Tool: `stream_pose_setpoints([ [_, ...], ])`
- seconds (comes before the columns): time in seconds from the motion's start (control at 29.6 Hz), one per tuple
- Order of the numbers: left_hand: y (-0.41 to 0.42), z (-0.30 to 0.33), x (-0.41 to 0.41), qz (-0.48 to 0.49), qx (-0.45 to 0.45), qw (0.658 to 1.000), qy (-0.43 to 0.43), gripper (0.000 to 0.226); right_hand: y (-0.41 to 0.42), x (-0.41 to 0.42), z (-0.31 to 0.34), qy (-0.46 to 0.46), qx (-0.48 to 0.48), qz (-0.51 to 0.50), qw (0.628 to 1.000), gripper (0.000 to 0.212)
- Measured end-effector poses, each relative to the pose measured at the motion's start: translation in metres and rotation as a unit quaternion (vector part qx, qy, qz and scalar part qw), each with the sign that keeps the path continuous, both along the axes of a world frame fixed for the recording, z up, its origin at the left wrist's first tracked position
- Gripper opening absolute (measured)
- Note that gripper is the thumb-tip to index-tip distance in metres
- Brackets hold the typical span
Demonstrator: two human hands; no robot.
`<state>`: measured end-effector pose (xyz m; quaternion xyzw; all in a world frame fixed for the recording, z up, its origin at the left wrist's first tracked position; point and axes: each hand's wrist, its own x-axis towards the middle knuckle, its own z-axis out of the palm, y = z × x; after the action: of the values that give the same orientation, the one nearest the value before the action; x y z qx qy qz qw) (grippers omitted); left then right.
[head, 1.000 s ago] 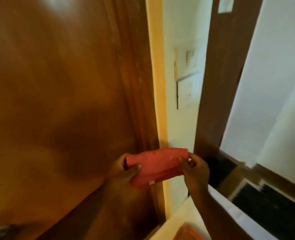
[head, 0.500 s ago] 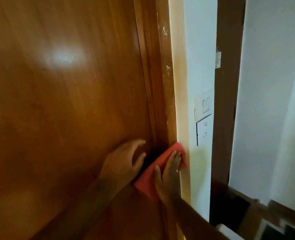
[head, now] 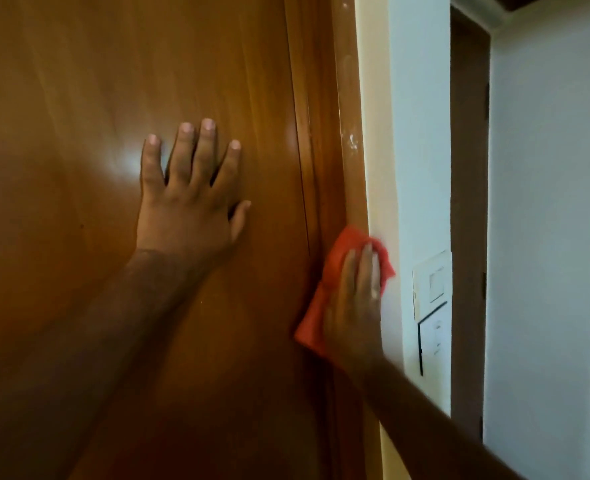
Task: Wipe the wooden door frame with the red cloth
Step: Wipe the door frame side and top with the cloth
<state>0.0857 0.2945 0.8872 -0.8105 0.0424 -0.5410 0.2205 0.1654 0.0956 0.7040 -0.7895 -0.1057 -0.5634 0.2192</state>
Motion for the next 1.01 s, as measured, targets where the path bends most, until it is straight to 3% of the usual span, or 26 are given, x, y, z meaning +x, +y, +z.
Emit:
stream_pose_setpoints([
  [0.1,0.000,-0.001,0.003,0.009,0.005,1.000,-0.015,0.076,-0.012,-0.013,-0.077,0.109,-0.078,-0.029,0.991,0.057],
  [0.2,-0.001,-0.003,0.006,0.013,0.011,0.999,-0.028,0.073,-0.016,-0.013,-0.059,0.122,-0.072,0.014,0.990,0.058],
  [0.3,-0.002,-0.004,0.008,0.023,0.011,0.999,-0.039,0.076,-0.014,0.000,0.034,0.022,-0.077,0.054,0.995,0.080],
  [0.41,-0.001,-0.004,0.010,0.030,0.015,0.998,-0.044,0.077,-0.012,0.009,0.165,-0.062,-0.034,0.042,0.997,0.069],
  [0.51,-0.001,-0.003,0.011,0.038,0.017,0.998,-0.040,0.076,-0.011,0.014,0.278,-0.077,-0.017,0.021,0.997,0.071],
  [0.61,-0.004,-0.005,0.008,0.048,0.015,0.998,-0.032,0.076,-0.011,0.011,0.329,-0.071,-0.030,0.025,0.997,0.077],
  [0.71,-0.007,0.002,0.001,0.051,0.011,0.998,-0.018,0.077,-0.012,0.008,0.297,-0.085,-0.033,0.026,0.995,0.073],
  [0.88,0.002,0.056,-0.014,0.033,0.001,0.999,-0.029,0.079,-0.014,-0.005,0.147,-0.010,-0.061,0.042,0.997,0.067],
  [0.95,0.012,0.093,-0.019,0.037,0.011,0.998,-0.049,0.079,-0.019,-0.005,0.131,0.028,-0.079,0.055,0.995,0.068],
  [1.01,0.026,0.131,-0.022,0.054,0.016,0.995,-0.079,0.080,-0.025,0.002,0.156,-0.002,-0.106,0.048,0.993,0.066],
])
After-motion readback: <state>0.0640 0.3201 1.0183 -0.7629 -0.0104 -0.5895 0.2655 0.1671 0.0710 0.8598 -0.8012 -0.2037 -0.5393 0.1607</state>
